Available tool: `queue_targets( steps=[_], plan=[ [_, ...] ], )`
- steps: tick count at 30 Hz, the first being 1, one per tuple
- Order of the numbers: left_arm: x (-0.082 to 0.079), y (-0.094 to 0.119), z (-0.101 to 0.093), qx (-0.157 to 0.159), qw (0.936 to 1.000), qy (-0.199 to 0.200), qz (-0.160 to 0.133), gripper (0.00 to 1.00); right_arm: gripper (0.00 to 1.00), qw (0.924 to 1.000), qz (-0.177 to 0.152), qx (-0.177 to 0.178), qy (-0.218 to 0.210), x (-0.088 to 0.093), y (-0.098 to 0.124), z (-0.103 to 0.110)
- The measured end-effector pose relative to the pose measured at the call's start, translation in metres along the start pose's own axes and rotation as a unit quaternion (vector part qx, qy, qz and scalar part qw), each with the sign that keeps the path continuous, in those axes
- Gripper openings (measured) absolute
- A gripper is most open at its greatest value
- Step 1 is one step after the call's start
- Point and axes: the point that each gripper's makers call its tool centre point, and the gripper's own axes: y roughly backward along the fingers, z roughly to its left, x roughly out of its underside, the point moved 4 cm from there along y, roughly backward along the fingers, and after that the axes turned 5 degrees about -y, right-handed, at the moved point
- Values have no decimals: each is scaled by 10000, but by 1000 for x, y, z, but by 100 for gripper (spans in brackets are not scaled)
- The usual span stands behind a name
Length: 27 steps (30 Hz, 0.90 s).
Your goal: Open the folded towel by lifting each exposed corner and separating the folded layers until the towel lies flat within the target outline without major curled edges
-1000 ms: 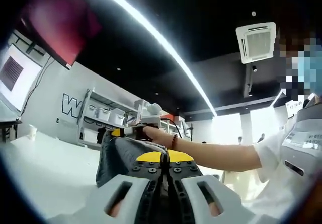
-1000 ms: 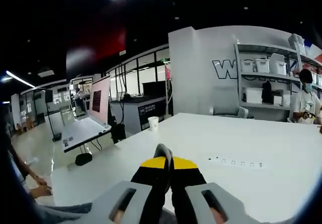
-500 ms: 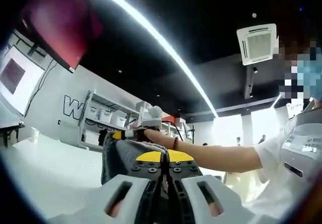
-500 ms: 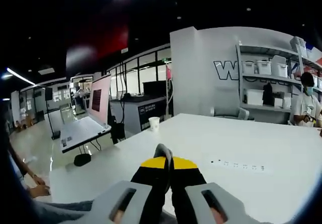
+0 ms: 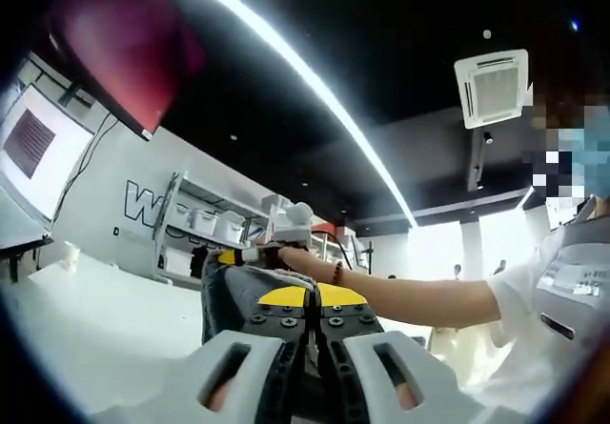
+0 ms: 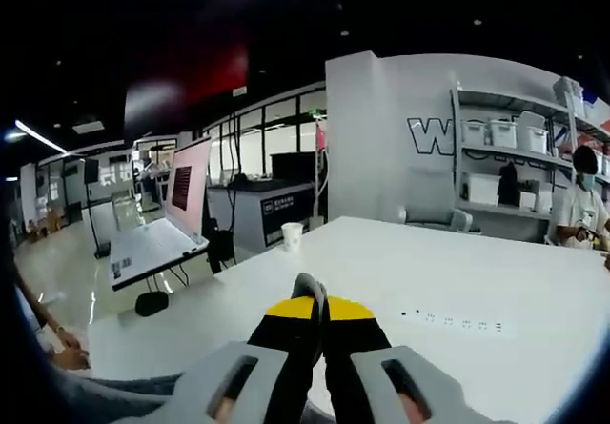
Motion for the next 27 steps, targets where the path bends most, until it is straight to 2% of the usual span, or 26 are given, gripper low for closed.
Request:
queue_targets(
  steps=[13,27],
  plan=[
    [-11,13,10,-101,9999,-63,-91,0,0,9999,-39,-88,125,-4,-10,22],
    [-17,24,23,-226,9996,-119,-136,0,0,9997,-69,-96,209,-7,-22,33]
  ],
)
